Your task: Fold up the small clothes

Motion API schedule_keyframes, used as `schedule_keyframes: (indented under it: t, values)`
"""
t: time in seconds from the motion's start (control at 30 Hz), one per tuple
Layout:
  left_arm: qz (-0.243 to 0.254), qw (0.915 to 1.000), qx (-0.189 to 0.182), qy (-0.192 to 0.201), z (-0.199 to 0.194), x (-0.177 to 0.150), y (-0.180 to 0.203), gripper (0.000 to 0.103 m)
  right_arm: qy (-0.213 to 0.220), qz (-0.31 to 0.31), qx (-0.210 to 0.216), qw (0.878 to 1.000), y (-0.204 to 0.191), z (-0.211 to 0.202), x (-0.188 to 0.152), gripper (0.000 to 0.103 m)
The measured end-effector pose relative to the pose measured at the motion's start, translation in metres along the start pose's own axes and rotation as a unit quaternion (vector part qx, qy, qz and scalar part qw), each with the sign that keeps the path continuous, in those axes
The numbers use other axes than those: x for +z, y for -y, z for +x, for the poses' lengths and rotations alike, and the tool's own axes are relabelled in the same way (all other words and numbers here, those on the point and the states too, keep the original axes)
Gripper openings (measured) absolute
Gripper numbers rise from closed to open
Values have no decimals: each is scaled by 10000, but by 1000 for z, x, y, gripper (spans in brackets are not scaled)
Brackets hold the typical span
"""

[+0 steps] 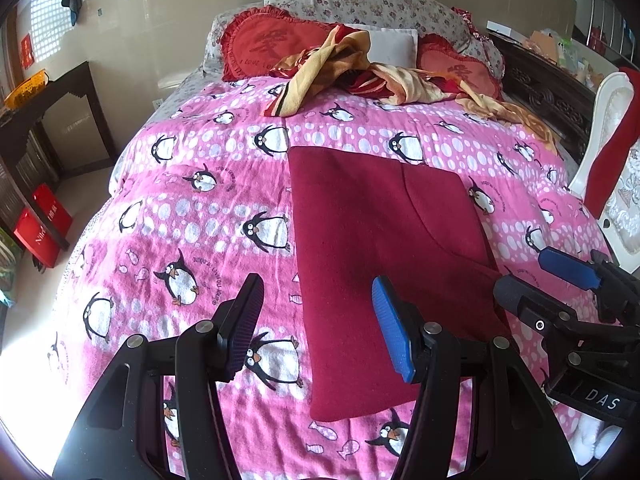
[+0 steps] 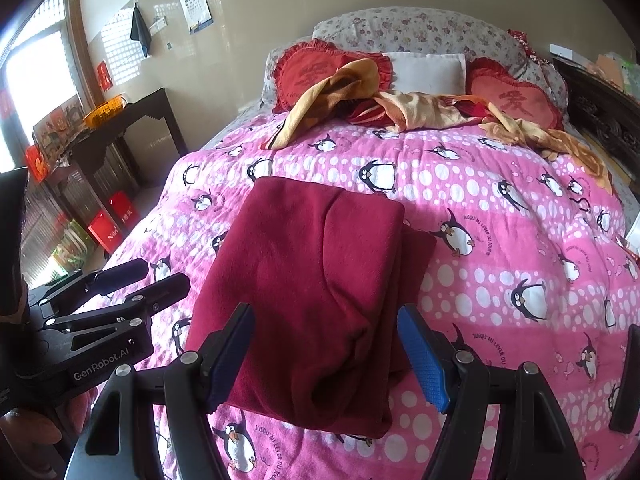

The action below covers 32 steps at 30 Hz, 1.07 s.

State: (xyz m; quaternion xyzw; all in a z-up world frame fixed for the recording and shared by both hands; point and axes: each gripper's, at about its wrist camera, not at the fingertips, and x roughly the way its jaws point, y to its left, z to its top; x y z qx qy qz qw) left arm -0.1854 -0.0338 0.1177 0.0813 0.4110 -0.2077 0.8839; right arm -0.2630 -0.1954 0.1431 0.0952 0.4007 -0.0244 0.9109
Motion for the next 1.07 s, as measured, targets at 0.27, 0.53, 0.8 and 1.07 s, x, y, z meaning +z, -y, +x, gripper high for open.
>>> schedule_keyframes:
  t: [0.27, 0.53, 0.8, 1.07]
  values:
    - [-11, 10000, -6, -24, 2, -1, 1, 57, -38, 4, 10, 10000, 0, 4, -1, 71]
    - [-28, 10000, -17, -80, 7, -2, 0, 57, -111, 2, 31, 9999, 0, 10, -2, 71]
    - [-94, 9998, -60, -153, 15, 0, -3, 57, -186, 25, 55, 9998, 0, 18, -1, 71]
    - [-379, 9992, 30, -113, 33, 11, -33, 57, -217, 165, 44, 9996, 18, 33, 1, 71]
